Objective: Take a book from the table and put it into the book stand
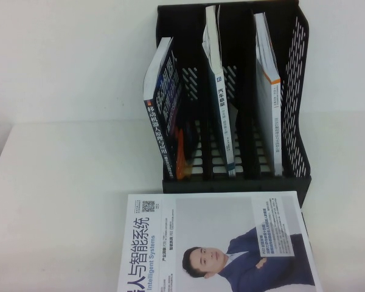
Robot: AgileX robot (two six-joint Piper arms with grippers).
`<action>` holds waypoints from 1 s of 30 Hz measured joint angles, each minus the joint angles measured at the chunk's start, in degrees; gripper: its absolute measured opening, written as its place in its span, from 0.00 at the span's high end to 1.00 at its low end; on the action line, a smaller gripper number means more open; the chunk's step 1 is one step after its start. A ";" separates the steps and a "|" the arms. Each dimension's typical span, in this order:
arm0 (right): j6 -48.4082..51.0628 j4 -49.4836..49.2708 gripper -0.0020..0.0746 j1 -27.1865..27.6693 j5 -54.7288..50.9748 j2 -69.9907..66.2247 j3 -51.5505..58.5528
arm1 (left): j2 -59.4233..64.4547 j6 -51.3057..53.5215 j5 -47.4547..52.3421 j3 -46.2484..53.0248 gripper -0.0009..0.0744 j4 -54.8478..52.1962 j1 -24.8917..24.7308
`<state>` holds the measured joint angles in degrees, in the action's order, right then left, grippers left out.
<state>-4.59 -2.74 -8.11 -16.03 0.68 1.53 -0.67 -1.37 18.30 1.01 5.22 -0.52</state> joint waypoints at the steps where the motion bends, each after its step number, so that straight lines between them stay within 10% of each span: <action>1: 0.00 1.21 0.98 0.00 -0.76 0.00 0.00 | 0.00 0.00 0.00 0.00 0.99 0.00 0.00; 30: 3.97 6.35 0.98 5.39 -3.69 0.00 -0.33 | 0.00 0.00 0.00 0.00 0.99 0.00 0.00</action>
<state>-0.62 3.61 -2.72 -19.72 0.68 1.20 -0.67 -1.37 18.30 1.01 5.22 -0.52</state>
